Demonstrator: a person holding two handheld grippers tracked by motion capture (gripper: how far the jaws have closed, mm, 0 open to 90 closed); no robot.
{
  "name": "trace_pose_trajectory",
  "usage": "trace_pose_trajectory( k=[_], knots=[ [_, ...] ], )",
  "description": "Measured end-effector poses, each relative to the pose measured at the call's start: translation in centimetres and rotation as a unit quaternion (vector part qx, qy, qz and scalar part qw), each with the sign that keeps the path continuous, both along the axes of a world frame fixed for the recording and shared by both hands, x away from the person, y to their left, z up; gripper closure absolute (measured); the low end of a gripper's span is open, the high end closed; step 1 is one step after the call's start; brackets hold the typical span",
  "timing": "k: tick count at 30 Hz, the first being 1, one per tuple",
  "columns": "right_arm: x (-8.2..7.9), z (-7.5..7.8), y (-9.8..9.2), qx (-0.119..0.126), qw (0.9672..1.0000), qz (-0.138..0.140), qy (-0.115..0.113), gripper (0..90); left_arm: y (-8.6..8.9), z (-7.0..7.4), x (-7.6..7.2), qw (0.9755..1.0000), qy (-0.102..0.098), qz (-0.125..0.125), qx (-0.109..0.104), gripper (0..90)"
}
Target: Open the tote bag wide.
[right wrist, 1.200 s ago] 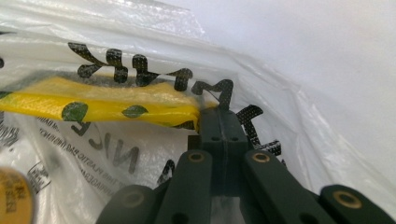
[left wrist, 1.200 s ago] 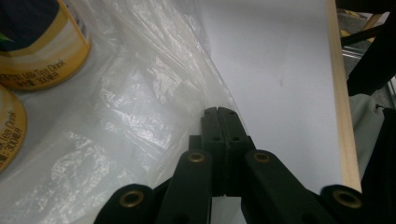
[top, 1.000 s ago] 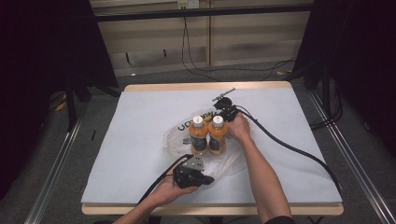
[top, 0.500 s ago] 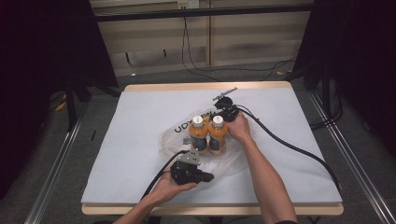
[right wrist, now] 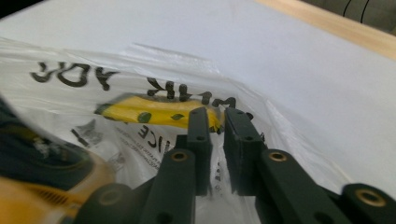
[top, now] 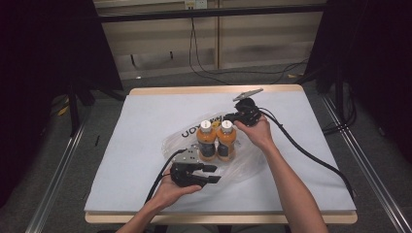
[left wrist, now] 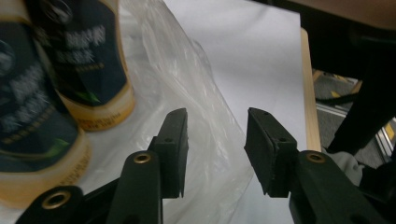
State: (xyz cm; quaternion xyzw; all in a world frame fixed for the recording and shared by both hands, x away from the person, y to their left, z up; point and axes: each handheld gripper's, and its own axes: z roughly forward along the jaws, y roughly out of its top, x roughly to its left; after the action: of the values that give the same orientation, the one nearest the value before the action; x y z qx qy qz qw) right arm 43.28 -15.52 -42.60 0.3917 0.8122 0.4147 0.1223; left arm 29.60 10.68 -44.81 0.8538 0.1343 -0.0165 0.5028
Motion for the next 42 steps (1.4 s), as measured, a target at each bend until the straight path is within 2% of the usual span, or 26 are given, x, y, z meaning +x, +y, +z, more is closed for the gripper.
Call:
trace_pose_trajectory(
  k=[4, 7, 10, 12, 13, 17, 20, 21, 24, 28, 29, 30, 31, 33, 37, 40, 42],
  knots=[
    [-1.5, 0.8, -1.3, 0.009, 0.9996, -0.010, -0.025, 70.6, 0.9, 0.7, 0.1, 0.9998, -0.017, 0.009, -0.004, 51.2],
    [-2.9, 1.3, -2.2, 0.015, 0.9989, -0.011, -0.043, 62.7, 1.9, 0.9, 0.0, 0.9991, -0.024, 0.034, -0.011, 43.7],
    [-4.4, 1.8, -3.2, 0.021, 0.9980, -0.016, -0.058, 53.7, 3.2, 1.2, 0.0, 0.9979, -0.036, 0.055, -0.002, 36.5],
    [-5.4, 2.0, -3.8, 0.032, 0.9973, -0.017, -0.064, 46.3, 4.0, 1.5, -0.3, 0.9967, -0.036, 0.073, -0.008, 31.6],
    [-5.9, 2.1, -4.1, 0.037, 0.9968, -0.017, -0.069, 44.5, 4.4, 1.6, -0.5, 0.9963, -0.043, 0.074, -0.007, 28.4],
    [-8.1, 2.1, -5.4, 0.044, 0.9953, -0.025, -0.083, 33.0, 5.9, 2.1, -1.0, 0.9925, -0.062, 0.105, -0.012, 21.0],
    [-9.9, 2.0, -6.4, 0.040, 0.9939, -0.043, -0.094, 24.2, 7.0, 2.3, -1.1, 0.9895, -0.065, 0.129, -0.013, 16.4],
    [-10.5, 2.0, -6.8, 0.037, 0.9929, -0.055, -0.099, 20.9, 7.4, 2.3, -1.1, 0.9893, -0.065, 0.130, -0.013, 16.1],
    [-12.5, 1.8, -7.8, 0.039, 0.9908, -0.068, -0.110, 16.0, 8.5, 2.1, -1.4, 0.9867, -0.069, 0.146, -0.016, 14.9],
    [-14.8, 1.4, -9.0, 0.048, 0.9900, -0.078, -0.107, 13.6, 9.9, 2.1, -1.7, 0.9822, -0.067, 0.175, -0.012, 11.7],
    [-15.4, 1.3, -9.3, 0.048, 0.9899, -0.081, -0.106, 13.4, 10.2, 2.0, -1.7, 0.9820, -0.063, 0.178, -0.013, 10.3],
    [-15.9, 1.2, -9.5, 0.047, 0.9899, -0.083, -0.105, 13.3, 10.6, 1.9, -1.8, 0.9807, -0.062, 0.185, -0.012, 9.8],
    [-16.5, 1.1, -9.8, 0.045, 0.9893, -0.088, -0.108, 13.3, 10.8, 1.8, -1.9, 0.9791, -0.059, 0.194, -0.009, 9.3],
    [-17.6, 1.0, -10.4, 0.049, 0.9884, -0.095, -0.109, 13.2, 11.6, 1.6, -2.2, 0.9780, -0.056, 0.201, -0.001, 7.9],
    [-19.7, 0.6, -11.7, 0.045, 0.9862, -0.114, -0.111, 12.9, 13.2, 1.2, -2.9, 0.9733, -0.056, 0.222, 0.001, 7.1],
    [-21.5, 0.1, -12.9, 0.049, 0.9831, -0.133, -0.116, 12.5, 14.3, 0.7, -3.4, 0.9689, -0.054, 0.241, 0.003, 6.8],
    [-22.8, -0.4, -13.7, 0.057, 0.9795, -0.151, -0.120, 11.9, 15.0, 0.5, -3.4, 0.9660, -0.052, 0.253, 0.005, 6.1]
  ],
)
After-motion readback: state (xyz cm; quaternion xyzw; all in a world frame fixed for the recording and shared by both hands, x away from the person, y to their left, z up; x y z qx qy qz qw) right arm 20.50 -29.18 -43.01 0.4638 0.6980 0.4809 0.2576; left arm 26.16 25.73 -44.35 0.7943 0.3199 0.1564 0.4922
